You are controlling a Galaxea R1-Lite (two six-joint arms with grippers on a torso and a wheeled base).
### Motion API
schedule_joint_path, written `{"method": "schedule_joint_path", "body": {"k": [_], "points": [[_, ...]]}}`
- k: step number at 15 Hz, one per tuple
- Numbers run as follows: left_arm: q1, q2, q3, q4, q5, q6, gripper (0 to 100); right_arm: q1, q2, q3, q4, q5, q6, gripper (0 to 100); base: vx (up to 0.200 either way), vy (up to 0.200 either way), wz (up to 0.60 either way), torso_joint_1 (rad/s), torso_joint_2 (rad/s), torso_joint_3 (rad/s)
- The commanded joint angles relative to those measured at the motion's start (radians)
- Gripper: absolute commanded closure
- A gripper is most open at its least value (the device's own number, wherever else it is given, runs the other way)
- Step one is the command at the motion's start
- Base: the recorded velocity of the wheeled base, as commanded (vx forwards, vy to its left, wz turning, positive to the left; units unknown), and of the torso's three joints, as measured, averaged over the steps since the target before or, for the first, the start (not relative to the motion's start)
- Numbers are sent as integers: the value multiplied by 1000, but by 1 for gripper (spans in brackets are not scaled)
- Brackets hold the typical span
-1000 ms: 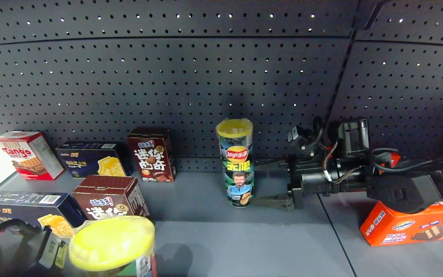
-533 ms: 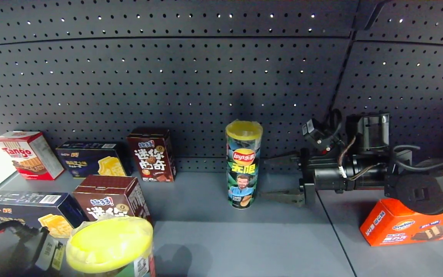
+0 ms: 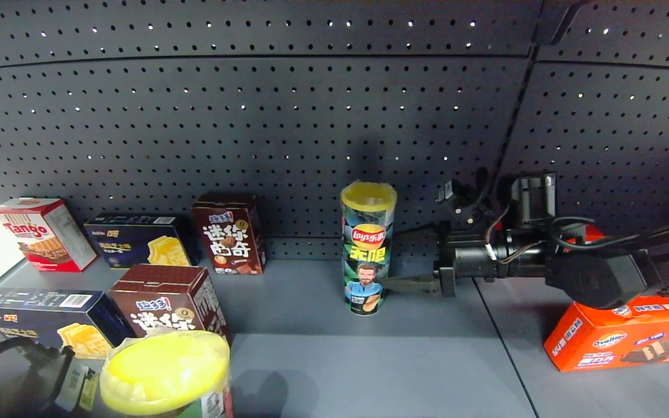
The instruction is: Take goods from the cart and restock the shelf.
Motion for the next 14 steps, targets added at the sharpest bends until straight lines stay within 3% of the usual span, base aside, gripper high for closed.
{"method": "schedule_joint_path", "body": {"k": [1, 6, 7, 14], "points": [[1, 0, 2, 0, 0, 0, 100, 8, 73, -27, -3, -1, -1, 0, 0, 0, 0, 0, 0, 0], [1, 0, 16, 0, -1, 0, 100, 37, 145, -99, -3, -1, 9, 0, 0, 0, 0, 0, 0, 0], [1, 0, 16, 0, -1, 0, 100, 39, 148, -97, -3, 5, 12, 100, 0, 0, 0, 0, 0, 0], [6, -19, 28, 0, -1, -3, 100, 57, 66, -22, -4, -4, 15, 100, 0, 0, 0, 0, 0, 0]]}}
